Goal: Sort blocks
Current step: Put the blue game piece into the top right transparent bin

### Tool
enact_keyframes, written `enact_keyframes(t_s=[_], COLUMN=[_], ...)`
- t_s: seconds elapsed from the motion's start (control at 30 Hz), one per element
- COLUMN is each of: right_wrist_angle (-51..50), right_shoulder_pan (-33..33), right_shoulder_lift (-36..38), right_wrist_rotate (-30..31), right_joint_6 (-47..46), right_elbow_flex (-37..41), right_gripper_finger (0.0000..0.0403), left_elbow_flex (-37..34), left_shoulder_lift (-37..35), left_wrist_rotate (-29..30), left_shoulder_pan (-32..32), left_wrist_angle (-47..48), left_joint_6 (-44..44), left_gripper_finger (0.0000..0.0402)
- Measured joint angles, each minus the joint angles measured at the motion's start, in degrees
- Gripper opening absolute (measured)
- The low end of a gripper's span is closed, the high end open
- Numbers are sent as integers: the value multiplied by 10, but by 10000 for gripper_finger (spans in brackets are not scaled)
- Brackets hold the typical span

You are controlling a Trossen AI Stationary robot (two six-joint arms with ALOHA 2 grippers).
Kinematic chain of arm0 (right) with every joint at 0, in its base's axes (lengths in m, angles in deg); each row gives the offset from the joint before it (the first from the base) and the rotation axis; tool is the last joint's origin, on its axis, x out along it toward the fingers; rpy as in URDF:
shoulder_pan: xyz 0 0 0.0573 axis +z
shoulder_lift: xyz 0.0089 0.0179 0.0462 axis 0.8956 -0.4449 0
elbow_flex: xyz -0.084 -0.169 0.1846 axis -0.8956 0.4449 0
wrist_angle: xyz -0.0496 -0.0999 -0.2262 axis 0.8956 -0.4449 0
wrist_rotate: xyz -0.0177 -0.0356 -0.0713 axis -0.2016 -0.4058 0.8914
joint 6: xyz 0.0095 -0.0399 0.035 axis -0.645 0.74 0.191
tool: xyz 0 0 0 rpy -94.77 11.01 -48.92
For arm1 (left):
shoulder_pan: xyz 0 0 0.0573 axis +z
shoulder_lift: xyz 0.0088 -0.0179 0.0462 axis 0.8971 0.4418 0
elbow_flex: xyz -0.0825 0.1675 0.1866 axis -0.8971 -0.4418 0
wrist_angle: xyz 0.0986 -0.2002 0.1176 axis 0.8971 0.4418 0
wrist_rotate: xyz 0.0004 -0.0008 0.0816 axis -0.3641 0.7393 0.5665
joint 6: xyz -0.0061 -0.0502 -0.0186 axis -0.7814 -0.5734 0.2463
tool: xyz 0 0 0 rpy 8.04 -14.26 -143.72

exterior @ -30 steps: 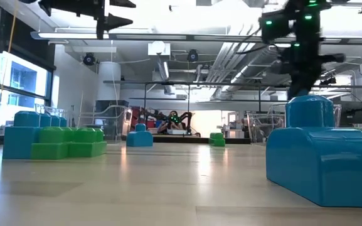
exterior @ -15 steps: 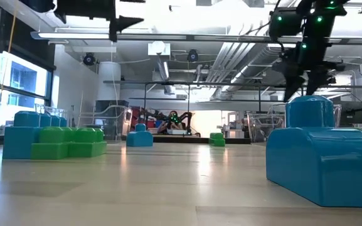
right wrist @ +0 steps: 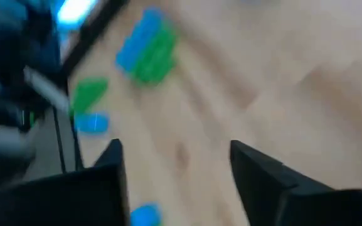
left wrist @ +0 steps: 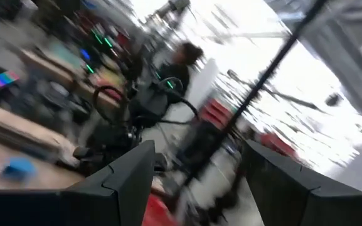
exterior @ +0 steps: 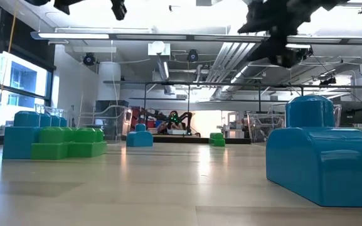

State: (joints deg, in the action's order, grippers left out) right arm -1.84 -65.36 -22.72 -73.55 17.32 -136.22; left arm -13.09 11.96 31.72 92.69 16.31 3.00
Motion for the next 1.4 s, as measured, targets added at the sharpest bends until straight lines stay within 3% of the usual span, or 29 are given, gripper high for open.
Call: enact_keyframes(t_s=[0.2,0.33,0.4,0.6,0.77,1.13,1.4], right_wrist_angle=[81,39,-2,-200,-303,-291,-212], right_shoulder_pan=[209,276,293,305,304,281,248], right_shoulder_lift=[-102,-179,-225,-362,-451,-501,-504], right_wrist_rotate=[58,52,33,-4,-3,40,85], right_joint_6=[-197,-250,-232,-50,106,217,217], right_elbow_flex=[-16,-95,-150,-330,-402,-425,-425], right_gripper_finger=[17,12,5,1,0,0,0], left_elbow_flex=[0,0,-6,-33,-54,-59,-59], left_shoulder_lift=[0,0,1,1,1,1,1], left_wrist_rotate=[-76,-77,-64,25,111,214,229], left_shoulder_pan=[-40,-75,-97,-166,-224,-336,-366], left_wrist_angle=[92,165,179,185,178,180,183], left_joint_6=[47,93,103,104,71,38,38], left_gripper_finger=[227,227,227,227,227,227,227])
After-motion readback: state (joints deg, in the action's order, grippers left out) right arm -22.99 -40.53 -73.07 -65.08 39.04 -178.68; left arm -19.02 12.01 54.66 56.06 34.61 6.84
